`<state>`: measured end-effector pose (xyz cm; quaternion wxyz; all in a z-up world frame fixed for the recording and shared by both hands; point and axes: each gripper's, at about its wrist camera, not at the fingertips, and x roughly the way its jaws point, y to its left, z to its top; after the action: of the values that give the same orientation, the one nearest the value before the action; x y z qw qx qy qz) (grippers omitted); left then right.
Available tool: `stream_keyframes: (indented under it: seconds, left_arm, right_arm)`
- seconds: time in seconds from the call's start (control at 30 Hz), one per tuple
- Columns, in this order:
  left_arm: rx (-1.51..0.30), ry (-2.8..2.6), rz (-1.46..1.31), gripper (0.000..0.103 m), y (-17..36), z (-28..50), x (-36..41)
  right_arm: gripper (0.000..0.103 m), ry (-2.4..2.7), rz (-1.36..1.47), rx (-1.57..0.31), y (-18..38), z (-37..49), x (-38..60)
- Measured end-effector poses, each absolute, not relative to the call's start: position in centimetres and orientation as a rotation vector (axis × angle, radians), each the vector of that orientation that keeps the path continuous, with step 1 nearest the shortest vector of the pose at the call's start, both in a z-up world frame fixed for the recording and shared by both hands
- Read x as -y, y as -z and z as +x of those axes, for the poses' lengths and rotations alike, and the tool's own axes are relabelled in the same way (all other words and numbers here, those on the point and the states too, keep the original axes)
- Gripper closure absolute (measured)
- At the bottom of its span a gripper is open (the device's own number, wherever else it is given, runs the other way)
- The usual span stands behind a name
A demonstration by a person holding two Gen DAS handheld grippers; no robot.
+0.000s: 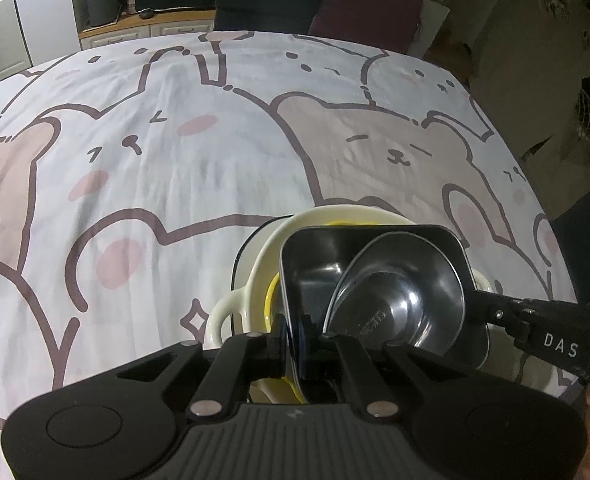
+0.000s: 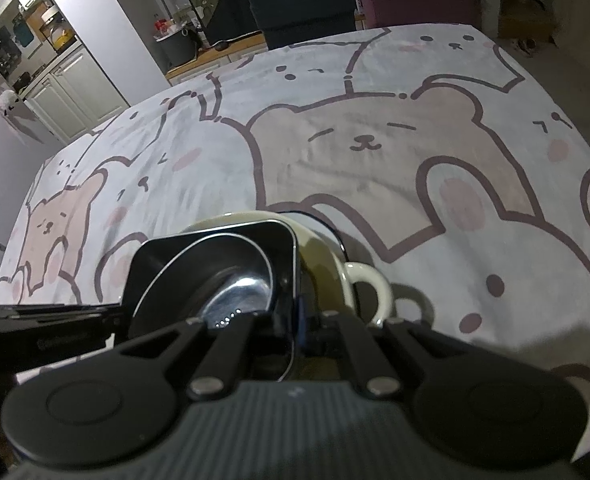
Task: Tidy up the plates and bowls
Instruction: 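Lower the steel tray into the cream bowl with both grippers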
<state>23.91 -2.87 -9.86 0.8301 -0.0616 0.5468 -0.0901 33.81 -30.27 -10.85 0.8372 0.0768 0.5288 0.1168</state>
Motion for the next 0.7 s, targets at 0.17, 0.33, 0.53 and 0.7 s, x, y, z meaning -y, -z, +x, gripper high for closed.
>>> stream_keyframes:
  seconds: [0.17,0.33,0.53,0.7]
  left_arm:
    - [-1.16,0.195,-0.127,0.098,9.9,23.89,2.93]
    - [-1.16,0.194,-0.126,0.098,9.9,23.89,2.94]
    - [-1.157,0.195,-0.115,0.098,9.88,23.81,3.01]
    - [-1.144,0.195,-0.13,0.097,9.6,23.83,2.61]
  right_arm:
    - [0.099,-0.246,0.153,-1.121,10.91,33.93,30.23]
    - [0.099,-0.247,0.15,-1.123,10.9,33.92,30.23]
    - [0.098,-0.252,0.143,-1.123,10.9,33.91,30.24]
    - [0.098,-0.252,0.141,-1.124,10.9,33.9,30.2]
